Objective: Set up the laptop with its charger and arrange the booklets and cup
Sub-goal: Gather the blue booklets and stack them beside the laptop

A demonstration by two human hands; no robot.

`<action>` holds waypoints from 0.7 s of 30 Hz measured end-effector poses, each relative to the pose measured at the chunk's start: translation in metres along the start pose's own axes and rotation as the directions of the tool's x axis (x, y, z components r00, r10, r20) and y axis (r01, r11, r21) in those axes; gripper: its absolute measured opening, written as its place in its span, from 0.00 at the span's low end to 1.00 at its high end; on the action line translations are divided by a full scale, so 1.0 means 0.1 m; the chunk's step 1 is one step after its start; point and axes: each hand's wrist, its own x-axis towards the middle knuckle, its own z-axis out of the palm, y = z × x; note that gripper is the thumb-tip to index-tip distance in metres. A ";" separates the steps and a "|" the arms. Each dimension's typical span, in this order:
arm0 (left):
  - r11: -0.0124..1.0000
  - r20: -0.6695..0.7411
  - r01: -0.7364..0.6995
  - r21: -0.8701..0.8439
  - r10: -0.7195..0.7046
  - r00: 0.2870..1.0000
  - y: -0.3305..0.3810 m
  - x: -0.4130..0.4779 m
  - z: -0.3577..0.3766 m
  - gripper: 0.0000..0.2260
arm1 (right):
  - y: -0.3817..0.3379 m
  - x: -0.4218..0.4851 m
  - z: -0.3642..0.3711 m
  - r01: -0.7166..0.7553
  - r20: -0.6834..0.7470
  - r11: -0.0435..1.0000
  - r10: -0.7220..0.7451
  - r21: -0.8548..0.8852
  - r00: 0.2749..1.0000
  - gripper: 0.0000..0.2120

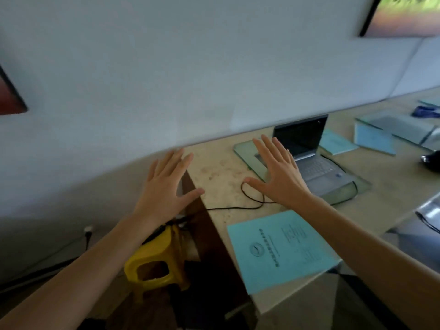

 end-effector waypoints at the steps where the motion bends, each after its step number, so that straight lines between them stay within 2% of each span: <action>1: 1.000 0.008 -0.019 -0.013 0.019 1.000 0.13 0.07 0.09 0.38 | 0.13 -0.10 -0.05 -0.022 -0.002 1.000 0.022 -0.004 1.000 0.42; 9: 0.994 0.007 -0.057 -0.091 0.058 0.998 1.27 0.52 0.78 0.39 | 1.33 -0.63 -0.50 -0.107 0.037 0.994 0.108 -0.025 0.993 0.43; 14: 0.996 0.040 -0.015 -0.087 0.019 0.999 1.83 0.67 1.21 0.38 | 1.93 -0.68 -0.55 -0.073 0.069 0.997 0.074 -0.012 0.995 0.43; 21: 0.992 0.066 0.129 -0.013 -0.128 0.990 2.04 0.64 1.66 0.38 | 2.41 -0.55 -0.24 0.021 0.236 0.998 -0.036 0.066 0.971 0.44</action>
